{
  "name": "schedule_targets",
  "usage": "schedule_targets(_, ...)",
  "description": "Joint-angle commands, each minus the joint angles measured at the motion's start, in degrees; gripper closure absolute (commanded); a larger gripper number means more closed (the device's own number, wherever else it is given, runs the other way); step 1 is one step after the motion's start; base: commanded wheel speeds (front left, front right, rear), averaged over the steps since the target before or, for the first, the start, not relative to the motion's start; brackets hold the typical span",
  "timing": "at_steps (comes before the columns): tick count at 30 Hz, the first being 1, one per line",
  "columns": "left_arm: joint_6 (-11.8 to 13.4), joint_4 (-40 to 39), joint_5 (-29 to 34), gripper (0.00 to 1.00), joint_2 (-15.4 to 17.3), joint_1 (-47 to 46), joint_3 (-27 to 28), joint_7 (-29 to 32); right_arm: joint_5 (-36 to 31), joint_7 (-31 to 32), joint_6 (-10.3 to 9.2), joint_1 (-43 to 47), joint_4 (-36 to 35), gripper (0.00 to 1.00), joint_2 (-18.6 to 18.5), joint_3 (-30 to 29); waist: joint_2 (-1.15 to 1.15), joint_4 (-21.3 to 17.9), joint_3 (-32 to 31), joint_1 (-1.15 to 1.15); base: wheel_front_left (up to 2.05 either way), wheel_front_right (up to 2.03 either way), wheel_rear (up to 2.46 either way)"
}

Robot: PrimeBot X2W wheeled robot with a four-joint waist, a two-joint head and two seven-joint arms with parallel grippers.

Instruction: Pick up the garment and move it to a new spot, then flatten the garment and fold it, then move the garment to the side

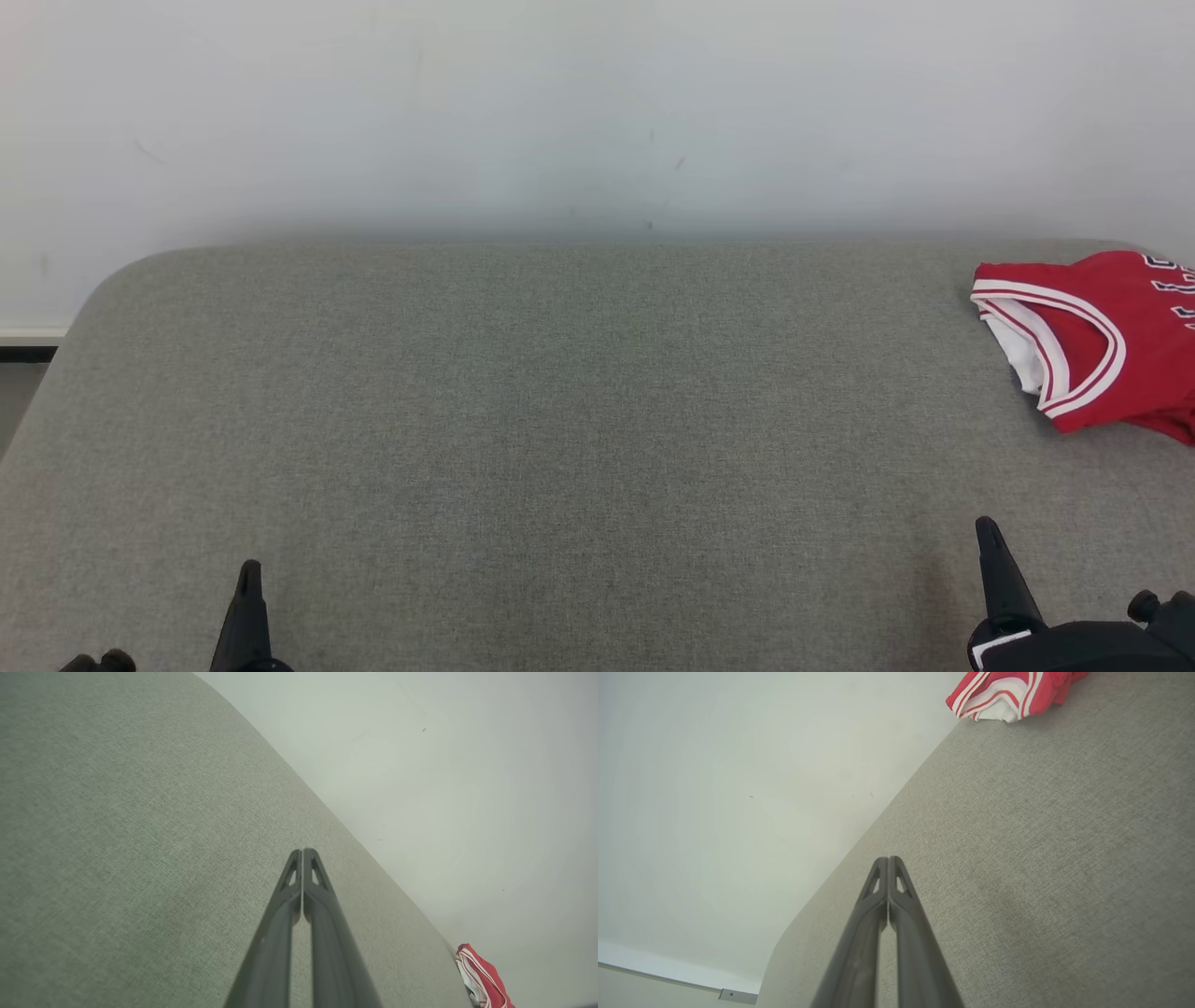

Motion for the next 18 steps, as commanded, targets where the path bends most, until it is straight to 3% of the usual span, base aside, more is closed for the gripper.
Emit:
schedule_targets(1, -0.3, -0.5, -1.9, 1.0, 0.0, -1.5, 0.3, 0.4, 1.9, 0.3, -0.05, -1.2, -0.5, 1.0, 0.0, -0.3, 0.0, 0.0, 0.0, 0.0, 0.0, 0.0, 0.0)
schedule_targets(18, -0.3, -0.1, -12.9, 1.0, -0.5, -2.7, 0.8, 3.3, 12.2, 2.1, -0.06, -2.7, 0.3, 1.0, 0.4, -1.1, 0.0, -0.4, 0.1, 0.0, 0.0, 0.0, 0.0)
